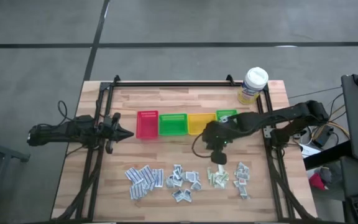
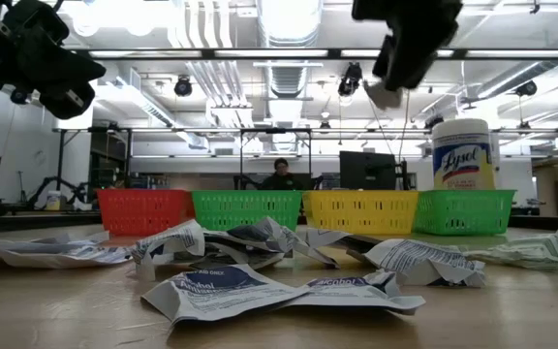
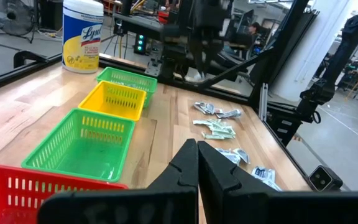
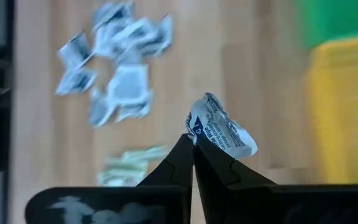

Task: Pick & Place First Aid Supplies
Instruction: Put the blue alcohol pad into the right green bin

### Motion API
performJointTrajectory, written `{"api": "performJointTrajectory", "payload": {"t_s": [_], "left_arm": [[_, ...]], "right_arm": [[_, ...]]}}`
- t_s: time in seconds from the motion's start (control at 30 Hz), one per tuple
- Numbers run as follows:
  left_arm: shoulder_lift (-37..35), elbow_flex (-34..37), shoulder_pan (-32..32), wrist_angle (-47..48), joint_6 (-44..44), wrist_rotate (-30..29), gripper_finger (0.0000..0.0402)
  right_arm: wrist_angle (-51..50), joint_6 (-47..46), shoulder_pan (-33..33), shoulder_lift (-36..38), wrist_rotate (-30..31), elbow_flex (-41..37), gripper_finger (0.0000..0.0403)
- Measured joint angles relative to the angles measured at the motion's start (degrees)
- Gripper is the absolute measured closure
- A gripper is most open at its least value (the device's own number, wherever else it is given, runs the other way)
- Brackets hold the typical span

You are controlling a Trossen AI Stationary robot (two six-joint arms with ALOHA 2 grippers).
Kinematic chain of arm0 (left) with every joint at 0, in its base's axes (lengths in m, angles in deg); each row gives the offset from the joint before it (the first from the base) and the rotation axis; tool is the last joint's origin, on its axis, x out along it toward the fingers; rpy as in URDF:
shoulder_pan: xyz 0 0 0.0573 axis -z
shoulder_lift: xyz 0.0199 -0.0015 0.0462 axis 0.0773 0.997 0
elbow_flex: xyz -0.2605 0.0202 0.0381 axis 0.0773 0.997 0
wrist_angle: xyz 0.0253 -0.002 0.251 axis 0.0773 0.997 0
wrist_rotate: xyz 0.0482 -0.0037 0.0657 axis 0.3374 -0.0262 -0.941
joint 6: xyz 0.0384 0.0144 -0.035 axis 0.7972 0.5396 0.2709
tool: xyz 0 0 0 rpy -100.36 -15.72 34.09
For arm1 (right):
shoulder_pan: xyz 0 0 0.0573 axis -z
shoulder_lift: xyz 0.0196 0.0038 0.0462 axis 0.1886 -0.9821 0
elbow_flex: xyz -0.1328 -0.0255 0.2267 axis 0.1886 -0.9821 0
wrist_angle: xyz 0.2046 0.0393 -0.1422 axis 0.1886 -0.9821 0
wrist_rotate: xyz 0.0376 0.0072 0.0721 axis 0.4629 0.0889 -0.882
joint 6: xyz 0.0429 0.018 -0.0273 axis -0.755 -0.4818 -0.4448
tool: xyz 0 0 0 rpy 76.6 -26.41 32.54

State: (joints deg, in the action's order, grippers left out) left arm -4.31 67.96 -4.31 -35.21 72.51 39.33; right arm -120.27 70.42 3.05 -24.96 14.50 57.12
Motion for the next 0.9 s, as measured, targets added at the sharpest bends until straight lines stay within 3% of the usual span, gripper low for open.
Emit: {"api": "performJointTrajectory", "payload": {"t_s": [0.2,0.53,0.7,0.9], "left_arm": [[0.0,0.0,0.0,0.0,0.0,0.0,0.0401],[0.0,0.0,0.0,0.0,0.0,0.0,0.0401],[0.0,0.0,0.0,0.0,0.0,0.0,0.0401],[0.0,0.0,0.0,0.0,0.0,0.0,0.0401]], "right_arm": [[-4.6,-2.0,-0.8,3.6,14.9,0.5,0.0394],[-13.5,-14.3,-0.8,7.4,31.1,-3.0,0.0394],[-17.2,-20.9,-0.5,7.9,34.7,-5.7,0.0394],[-17.5,-26.1,1.8,7.5,34.4,-8.8,0.0394]]}}
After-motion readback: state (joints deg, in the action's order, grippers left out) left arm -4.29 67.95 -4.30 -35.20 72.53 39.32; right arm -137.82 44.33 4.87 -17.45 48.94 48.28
